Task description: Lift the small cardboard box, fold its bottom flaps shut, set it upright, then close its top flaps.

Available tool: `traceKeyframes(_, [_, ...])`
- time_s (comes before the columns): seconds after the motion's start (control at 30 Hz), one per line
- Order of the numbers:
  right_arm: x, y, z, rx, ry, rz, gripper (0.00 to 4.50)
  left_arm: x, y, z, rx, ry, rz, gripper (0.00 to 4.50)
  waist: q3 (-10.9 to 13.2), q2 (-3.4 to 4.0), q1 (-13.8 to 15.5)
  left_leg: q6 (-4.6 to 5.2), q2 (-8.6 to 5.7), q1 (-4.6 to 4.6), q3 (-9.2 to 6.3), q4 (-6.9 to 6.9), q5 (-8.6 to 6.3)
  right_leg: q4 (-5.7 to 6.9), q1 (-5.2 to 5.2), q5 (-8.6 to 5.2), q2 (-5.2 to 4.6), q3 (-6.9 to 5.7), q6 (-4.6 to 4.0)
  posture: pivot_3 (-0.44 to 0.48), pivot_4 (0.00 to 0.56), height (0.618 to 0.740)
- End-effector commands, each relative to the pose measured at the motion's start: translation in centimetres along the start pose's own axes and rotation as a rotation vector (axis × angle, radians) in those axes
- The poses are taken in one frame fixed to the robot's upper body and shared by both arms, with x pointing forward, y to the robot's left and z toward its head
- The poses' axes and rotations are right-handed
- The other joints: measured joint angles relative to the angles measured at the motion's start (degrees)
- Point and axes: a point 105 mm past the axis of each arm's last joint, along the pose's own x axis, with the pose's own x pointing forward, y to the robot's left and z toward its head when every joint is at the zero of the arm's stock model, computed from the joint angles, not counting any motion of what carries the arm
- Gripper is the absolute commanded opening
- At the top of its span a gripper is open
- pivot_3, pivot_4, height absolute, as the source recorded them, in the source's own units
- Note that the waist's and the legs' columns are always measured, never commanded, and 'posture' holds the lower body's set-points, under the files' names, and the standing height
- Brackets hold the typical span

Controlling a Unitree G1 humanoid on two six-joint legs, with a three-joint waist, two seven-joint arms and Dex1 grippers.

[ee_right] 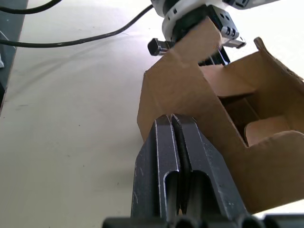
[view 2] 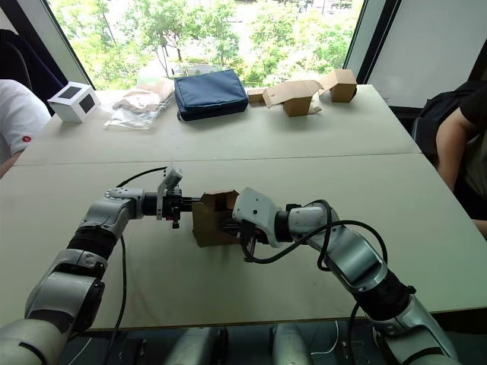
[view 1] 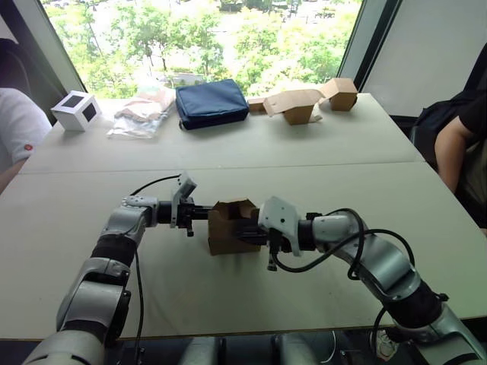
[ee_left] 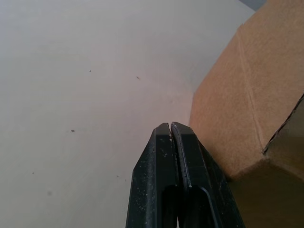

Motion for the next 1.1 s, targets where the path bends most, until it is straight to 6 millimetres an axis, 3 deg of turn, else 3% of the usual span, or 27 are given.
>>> traceKeyframes(0.03, [0.4, -0.3, 1.2, -0.007, -0.046, 0.0, 0.0, -0.1, -0.1, 0.8, 0.041, -0.023, 0.0, 0.01, 0.0, 0.0, 0.0, 0.0, 0.0, 0.0, 0.0, 0.0, 0.0, 0.0, 0.0, 0.0, 0.0, 0.01, 0.0, 0.0, 0.15, 0.74])
traceKeyframes(0.4, [1.1, -0.5, 0.7, 0.052, -0.062, 0.019, 0.0, -0.9, 0.4, 0.4, 0.046, -0.024, 0.059, 0.01, 0.0, 0.0, 0.0, 0.0, -0.01, 0.0, 0.0, 0.0, 0.0, 0.04, -0.04, 0.0, 0.0, 0.02, 0.0, 0.0, 0.15, 0.74])
traceKeyframes(0.63, [1.5, -0.9, 1.4, 0.057, -0.1, 0.022, 0.0, -5.0, 1.2, 1.4, 0.052, -0.095, 0.207, 0.01, 0.0, 0.0, -0.3, 0.0, 0.01, 0.0, 0.0, -0.02, 0.0, 0.07, -0.1, 0.0, 0.02, 0.07, 0.0, 0.0, 0.15, 0.74])
traceKeyframes(0.7, [1.4, -1.1, 1.7, 0.059, -0.117, 0.025, 0.0, -7.3, 0.0, 2.1, 0.07, -0.118, 0.248, 0.01, 0.0, 0.0, -0.4, -0.01, 0.01, -0.01, 0.0, -0.04, 0.0, 0.08, -0.13, 0.0, 0.02, 0.07, -0.01, 0.0, 0.15, 0.74])
traceKeyframes(0.8, [1.4, -1.3, 1.9, 0.061, -0.134, 0.028, 0.0, -8.8, -2.8, 2.6, 0.089, -0.115, 0.25, 0.01, 0.0, 0.0, -0.4, -0.02, 0.02, -0.02, 0.04, -0.08, 0.0, 0.11, -0.19, 0.0, -0.03, 0.19, -0.01, 0.0, 0.15, 0.74])
traceKeyframes(0.97, [1.4, -1.6, 1.8, 0.06, -0.142, 0.032, 0.0, -8.3, -7.7, 2.9, 0.084, -0.094, 0.181, 0.01, 0.0, -0.01, 0.4, -0.03, 0.0, -0.01, -0.05, -0.08, -0.02, 0.0, -0.03, 0.0, -0.23, 0.18, -0.03, 0.0, 0.15, 0.74])
traceKeyframes(1.1, [1.7, -1.5, 1.7, 0.063, -0.147, 0.044, 0.0, -7.0, -9.3, 2.7, 0.078, -0.085, 0.149, 0.01, 0.0, -0.01, 0.0, -0.05, -0.01, 0.02, -0.06, -0.08, -0.01, 0.0, -0.02, 0.0, -0.25, 0.16, -0.04, 0.0, 0.15, 0.74])
